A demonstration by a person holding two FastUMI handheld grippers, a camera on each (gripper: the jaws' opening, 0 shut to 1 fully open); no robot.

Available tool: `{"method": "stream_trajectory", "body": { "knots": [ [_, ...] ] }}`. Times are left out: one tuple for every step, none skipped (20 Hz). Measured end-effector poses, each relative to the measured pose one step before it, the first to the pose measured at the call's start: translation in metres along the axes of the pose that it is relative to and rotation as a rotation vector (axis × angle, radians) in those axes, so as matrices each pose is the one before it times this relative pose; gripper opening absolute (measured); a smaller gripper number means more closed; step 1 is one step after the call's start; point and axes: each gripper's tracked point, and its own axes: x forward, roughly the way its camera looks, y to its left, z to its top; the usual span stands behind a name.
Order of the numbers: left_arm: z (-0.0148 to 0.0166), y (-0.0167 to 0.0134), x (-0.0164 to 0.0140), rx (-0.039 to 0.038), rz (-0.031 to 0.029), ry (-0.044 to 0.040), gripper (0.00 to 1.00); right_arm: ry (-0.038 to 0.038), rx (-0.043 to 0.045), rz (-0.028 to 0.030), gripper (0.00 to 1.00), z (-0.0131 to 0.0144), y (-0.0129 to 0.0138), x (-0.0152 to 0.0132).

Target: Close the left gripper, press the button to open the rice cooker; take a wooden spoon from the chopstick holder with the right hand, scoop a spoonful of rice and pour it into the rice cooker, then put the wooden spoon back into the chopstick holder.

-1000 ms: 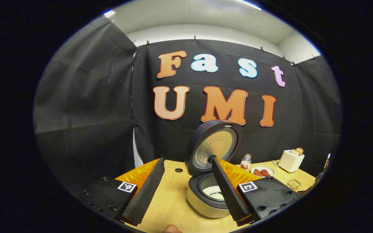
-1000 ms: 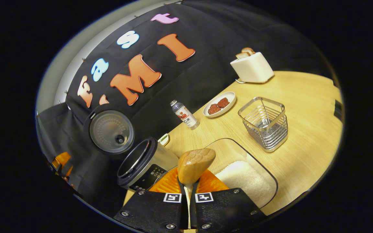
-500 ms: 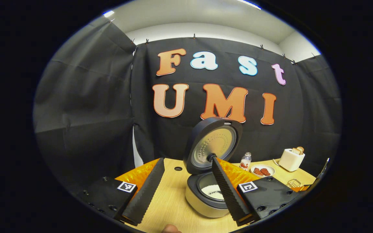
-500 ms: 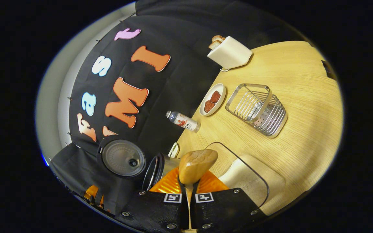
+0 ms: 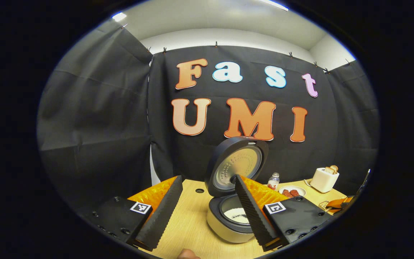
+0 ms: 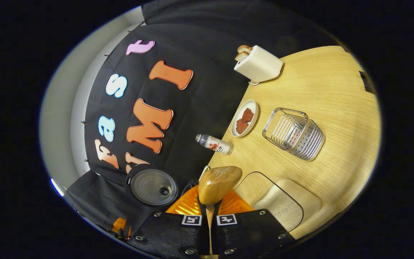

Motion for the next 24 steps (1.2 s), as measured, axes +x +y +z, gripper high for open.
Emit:
{"method": "stream_trajectory", "body": {
  "knots": [
    [0.00150,0.00075,0.00024,-0.00377,0.00508,-0.00263,0.97,-0.00350,0.01046,0.00107,0.01,0.00322,0.00250,0.00225],
    [-0.00009,-0.00053,0.00023,-0.00115,0.00247,0.00206,0.99,-0.00297,0.00740,0.00179,0.01,0.00212,0.00350,0.00052],
    [-0.00070,0.00007,0.00073,0.00081,0.00457,0.00150,0.97,0.00149,0.00850,0.00446,0.01,0.00249,0.00367,0.00215],
    [0.00074,0.00067,0.00067,0.00235,0.00310,0.00070,0.98,-0.00102,0.00945,0.00741,0.01,0.00192,0.00558,0.00190],
    [0.00021,-0.00048,0.00098,0.00255,0.00052,-0.00028,0.98,-0.00264,0.01047,0.01096,0.01,0.00294,0.00698,0.00364],
    [0.00085,-0.00143,0.00084,0.00397,-0.00172,-0.00081,0.98,0.00081,0.00760,0.00809,0.01,0.00142,0.00623,0.00337],
    [0.00088,-0.00107,0.00071,0.00599,-0.00188,-0.00047,0.98,-0.00229,0.00156,0.01007,0.01,0.00345,0.00813,0.00364],
    [0.00011,-0.00006,0.00047,0.00559,-0.00053,-0.00082,0.98,-0.00309,-0.00469,0.01227,0.01,0.00340,0.00923,0.00362],
    [-0.00040,-0.00087,0.00090,0.00344,-0.00058,-0.00020,0.98,-0.00762,0.00125,0.01263,0.01,0.00462,0.00934,0.00264],
    [-0.00182,0.00003,0.00160,0.00257,0.00001,0.00291,0.98,-0.00665,-0.00077,0.01411,0.01,0.00397,0.01065,0.00359],
    [-0.00249,-0.00063,0.00163,0.00286,-0.00031,0.00440,0.98,-0.00587,-0.00499,0.01040,0.01,0.00293,0.01044,0.00540],
    [-0.00098,0.00105,0.00119,0.00245,0.00036,0.00194,0.99,0.00085,-0.00714,0.00663,0.01,0.00046,0.00922,0.00557],
    [-0.00208,0.00086,0.00109,0.00222,0.00201,0.00291,0.97,0.00774,-0.01217,0.00444,0.01,-0.00063,0.00971,0.00759],
    [-0.00114,0.00086,0.00200,0.00033,-0.00151,0.00258,0.97,0.01686,-0.01057,0.00892,0.01,-0.00292,0.01126,0.00702],
    [-0.00182,0.00052,0.00210,-0.00365,-0.00327,0.00443,0.97,0.00459,-0.00763,0.01476,0.01,0.00022,0.01326,0.00810],
    [-0.00277,-0.00021,0.00297,-0.00886,-0.00649,0.00948,0.98,0.00284,-0.01052,0.01519,0.01,0.00140,0.01334,0.00814],
    [-0.01044,-0.00121,-0.00209,-0.01167,-0.00898,0.00871,0.98,-0.00315,-0.01590,0.00823,0.01,0.00144,0.01189,0.01010],
    [-0.00156,0.00205,-0.00047,-0.00926,-0.00247,0.00600,0.99,0.00247,-0.02179,0.00487,0.01,-0.00232,0.01066,0.00769],
    [0.00019,0.00284,0.00025,-0.00331,0.00231,-0.00141,1.00,0.00319,-0.02286,0.00694,0.01,-0.00058,0.01109,0.00914],
    [0.00065,0.00140,0.00200,-0.00337,0.00215,-0.00432,1.00,-0.00173,-0.01477,0.00903,0.01,0.00020,0.00974,0.00518],
    [0.00016,0.00268,0.00061,-0.00273,0.00606,-0.00209,1.00,0.00150,-0.01793,0.01084,0.01,-0.00174,0.01024,0.00671],
    [-0.00038,0.00429,0.00192,-0.00244,0.00503,-0.00104,0.99,0.00382,-0.02881,0.00754,0.01,-0.00342,0.00842,0.00665],
    [-0.00095,0.00296,0.00115,-0.00173,0.00275,0.00111,0.99,0.00406,-0.02960,0.00021,0.01,-0.00338,0.00600,0.00528],
    [-0.00237,0.00269,0.00088,0.00030,0.00168,0.00279,0.99,0.00250,-0.02814,-0.00092,0.01,-0.00334,0.00331,0.00516]
  ]
}}
